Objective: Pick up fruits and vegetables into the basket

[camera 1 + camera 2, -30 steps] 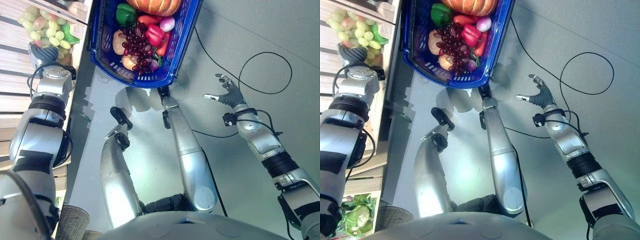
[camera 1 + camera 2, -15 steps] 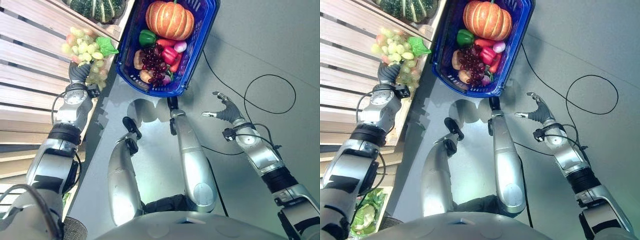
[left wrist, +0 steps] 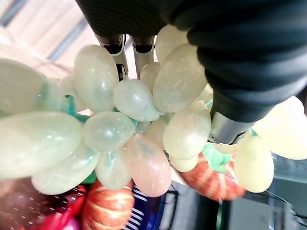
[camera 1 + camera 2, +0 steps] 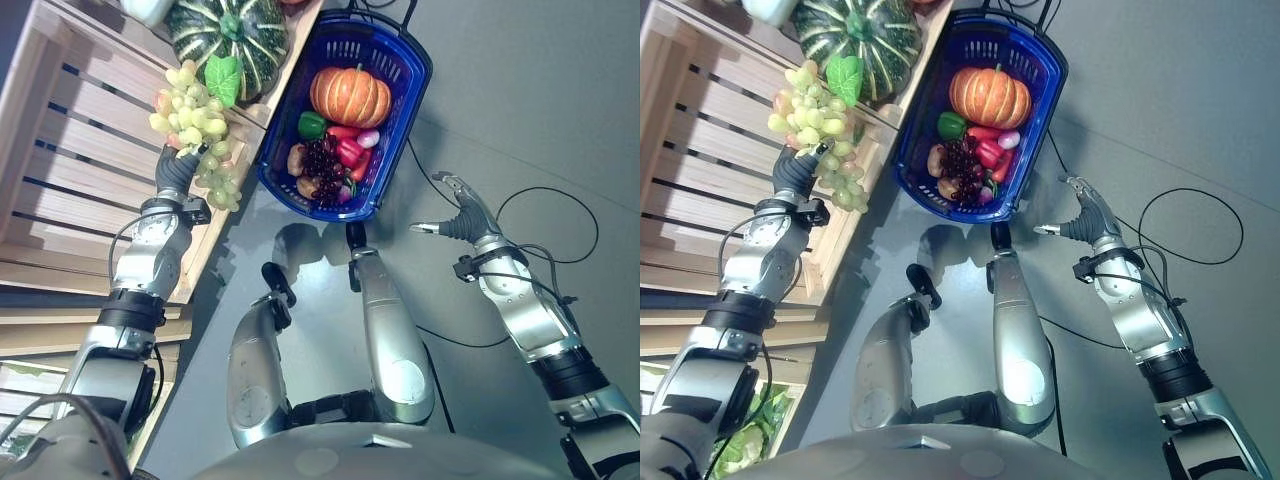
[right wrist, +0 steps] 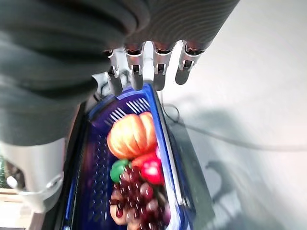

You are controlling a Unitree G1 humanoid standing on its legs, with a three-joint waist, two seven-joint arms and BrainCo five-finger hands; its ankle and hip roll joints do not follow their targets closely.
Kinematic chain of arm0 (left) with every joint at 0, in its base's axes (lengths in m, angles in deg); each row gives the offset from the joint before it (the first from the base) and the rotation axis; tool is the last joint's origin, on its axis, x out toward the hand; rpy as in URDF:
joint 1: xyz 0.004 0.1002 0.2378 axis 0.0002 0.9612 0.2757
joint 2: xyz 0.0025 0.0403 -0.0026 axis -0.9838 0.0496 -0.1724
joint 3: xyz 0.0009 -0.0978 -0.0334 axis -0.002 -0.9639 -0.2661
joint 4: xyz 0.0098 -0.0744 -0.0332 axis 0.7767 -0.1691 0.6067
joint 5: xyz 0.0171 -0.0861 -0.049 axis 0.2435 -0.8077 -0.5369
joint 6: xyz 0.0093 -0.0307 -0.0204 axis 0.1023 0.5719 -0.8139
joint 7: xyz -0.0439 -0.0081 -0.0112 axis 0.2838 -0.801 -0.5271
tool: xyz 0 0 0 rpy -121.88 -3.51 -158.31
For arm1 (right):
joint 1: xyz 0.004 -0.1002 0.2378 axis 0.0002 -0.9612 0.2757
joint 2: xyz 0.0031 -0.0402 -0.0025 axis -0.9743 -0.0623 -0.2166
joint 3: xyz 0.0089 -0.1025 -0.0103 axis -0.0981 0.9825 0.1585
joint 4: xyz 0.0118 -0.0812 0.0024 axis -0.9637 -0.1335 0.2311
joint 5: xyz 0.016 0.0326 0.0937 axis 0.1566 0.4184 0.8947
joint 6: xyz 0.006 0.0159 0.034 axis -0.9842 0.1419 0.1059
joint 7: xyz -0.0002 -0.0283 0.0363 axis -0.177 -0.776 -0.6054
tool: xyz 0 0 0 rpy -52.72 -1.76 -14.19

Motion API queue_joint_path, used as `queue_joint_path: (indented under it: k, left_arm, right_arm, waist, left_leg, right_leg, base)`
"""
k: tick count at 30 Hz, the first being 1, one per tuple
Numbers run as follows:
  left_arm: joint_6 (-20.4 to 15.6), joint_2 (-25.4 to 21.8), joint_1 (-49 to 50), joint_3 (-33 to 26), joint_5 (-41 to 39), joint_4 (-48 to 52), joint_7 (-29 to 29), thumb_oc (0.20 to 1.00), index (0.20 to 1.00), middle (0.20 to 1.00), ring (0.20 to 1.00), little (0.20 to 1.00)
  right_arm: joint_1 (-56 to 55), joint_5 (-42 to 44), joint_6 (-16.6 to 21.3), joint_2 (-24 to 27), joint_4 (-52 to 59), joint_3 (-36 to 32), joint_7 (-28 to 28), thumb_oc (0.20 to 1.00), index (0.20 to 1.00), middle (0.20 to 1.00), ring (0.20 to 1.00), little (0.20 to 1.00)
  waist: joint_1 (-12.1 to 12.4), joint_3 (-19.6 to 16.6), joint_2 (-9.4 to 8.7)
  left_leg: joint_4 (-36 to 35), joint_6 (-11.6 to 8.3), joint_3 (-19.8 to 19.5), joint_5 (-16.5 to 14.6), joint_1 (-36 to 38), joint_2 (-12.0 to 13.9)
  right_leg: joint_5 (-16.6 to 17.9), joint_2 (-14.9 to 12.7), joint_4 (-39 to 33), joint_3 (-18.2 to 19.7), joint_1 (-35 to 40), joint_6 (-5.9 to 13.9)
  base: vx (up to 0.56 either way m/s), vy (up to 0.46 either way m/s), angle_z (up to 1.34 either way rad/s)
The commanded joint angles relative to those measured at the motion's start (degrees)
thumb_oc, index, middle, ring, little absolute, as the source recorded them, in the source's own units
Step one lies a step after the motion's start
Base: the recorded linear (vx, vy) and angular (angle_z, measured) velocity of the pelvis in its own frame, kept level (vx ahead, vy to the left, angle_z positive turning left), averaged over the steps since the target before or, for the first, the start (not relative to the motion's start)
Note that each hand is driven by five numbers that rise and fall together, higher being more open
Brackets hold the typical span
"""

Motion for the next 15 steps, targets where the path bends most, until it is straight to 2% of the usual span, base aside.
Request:
queue_joint_path:
  k: [1, 2, 3, 4, 7, 9, 10, 13, 15]
  left_arm:
    - [-0.76, -1.63, 2.65, -3.08, 1.51, 6.49, -2.67, 0.2, 0.2, 0.2, 0.2, 0.2]
    - [-0.71, -1.66, 3.0, -3.22, 1.7, 7.0, -2.8, 0.2, 0.2, 0.2, 0.2, 0.2]
    - [-0.56, -2.06, 4.13, -3.58, 3.1, 8.96, -3.75, 0.2, 0.2, 0.2, 0.2, 0.2]
    - [-0.52, -2.5, 4.78, -3.91, 4.26, 10.57, -3.62, 0.2, 0.2, 0.2, 0.2, 0.2]
    - [-3.7, -3.98, 5.98, -4.1, 12.02, 13.66, -1.34, 0.2, 0.2, 0.2, 0.2, 0.2]
    - [-6.86, -4.71, 7.3, -4.39, 17.26, 15.09, -0.67, 0.2, 0.2, 0.2, 0.2, 0.2]
    - [-9.13, -5.3, 8.63, -4.9, 20.73, 17.27, -1.25, 0.2, 0.2, 0.2, 0.2, 0.2]
    - [-12.56, -5.56, 10.3, -5.04, 27.88, 20.63, -3.09, 0.2, 0.2, 0.2, 0.2, 0.2]
    - [-14.75, -5.71, 10.32, -4.26, 30.66, 22.39, -4.82, 0.2, 0.2, 0.2, 0.2, 0.2]
  right_arm:
    - [-1.51, -4.25, 1.23, 2.1, 5.7, -3.78, 1.73, 1.0, 1.0, 1.0, 1.0, 1.0]
    - [-1.4, -4.21, 1.39, 2.16, 5.98, -3.83, 1.74, 1.0, 1.0, 1.0, 1.0, 1.0]
    - [-0.82, -1.86, 2.43, 2.47, 7.15, -4.44, 0.94, 1.0, 1.0, 1.0, 1.0, 1.0]
    - [-0.48, 1.67, 3.26, 2.59, 8.06, -4.77, 0.3, 1.0, 1.0, 1.0, 1.0, 1.0]
    - [0.05, 24.04, 2.48, 0.91, 10.29, -5.15, -6.2, 1.0, 1.0, 1.0, 1.0, 1.0]
    - [-0.79, 31.52, 2.01, -1.4, 10.14, -4.79, -9.58, 1.0, 1.0, 1.0, 1.0, 1.0]
    - [-2.29, 38.71, 0.23, -3.19, 10.23, -4.42, -13.19, 1.0, 1.0, 1.0, 1.0, 1.0]
    - [-4.68, 49.85, -1.79, -6.71, 9.93, -3.32, -19.18, 1.0, 1.0, 1.0, 1.0, 1.0]
    - [-5.42, 57.21, -5.02, -9.54, 9.15, -1.56, -20.87, 1.0, 1.0, 1.0, 1.0, 1.0]
  waist:
    - [-0.05, -2.78, 1.85]
    - [-0.01, -2.78, 1.77]
    - [0.5, -2.8, 2.01]
    - [0.81, -2.79, 1.88]
    - [1.88, -3.34, 1.69]
    - [2.71, -4.4, 1.37]
    - [3.45, -5.48, 1.2]
    - [4.54, -7.31, 0.92]
    - [5.35, -8.5, 0.74]
  left_leg:
    - [1.36, 3.51, -0.83, -3.73, 0.22, -1.08]
    - [0.85, 3.91, -0.14, -2.2, -0.16, -0.99]
    - [0.44, 3.6, -1.09, -3.41, 1.78, -1.37]
    - [-0.22, 3.97, -0.57, -1.94, 2.01, -1.34]
    - [-1.56, 3.83, -1.26, -1.65, 3.98, -1.83]
    - [-2.43, 3.69, -1.69, -1.47, 4.85, -2.17]
    - [-3.27, 3.62, -1.99, -1.3, 5.77, -2.39]
    - [-4.55, 3.56, -2.64, -1.1, 7.47, -2.69]
    - [-5.13, 3.45, -3.05, -0.98, 8.3, -2.74]
  right_leg:
    - [-6.75, -2.42, 0.16, -2.19, 5.68, 5.04]
    - [-5.23, -2.46, -0.56, -2.53, 5.37, 4.61]
    - [-6.45, -2.67, -0.84, -2.31, 7.5, 5.11]
    - [-4.96, -2.87, -1.81, -2.78, 8.0, 4.77]
    - [-4.8, -3.4, -3.02, -3.28, 10.36, 5.0]
    - [-4.72, -3.64, -3.91, -3.71, 11.62, 5.12]
    - [-4.6, -4.11, -4.87, -4.23, 12.95, 5.22]
    - [-4.32, -4.59, -6.64, -5.03, 15.37, 5.44]
    - [-4.03, -4.97, -7.77, -5.59, 16.87, 5.67]
  base:
    - [-0.08, -0.002, -0.01]
    - [0.0, 0.0, 0.0]
    - [-0.09, -0.012, 0.03]
    - [0.0, 0.0, 0.0]
    - [-0.02, -0.026, 0.0]
    - [0.03, -0.062, 0.02]
    - [0.04, -0.056, 0.08]
    - [0.06, -0.067, 0.2]
    - [0.05, -0.074, 0.17]
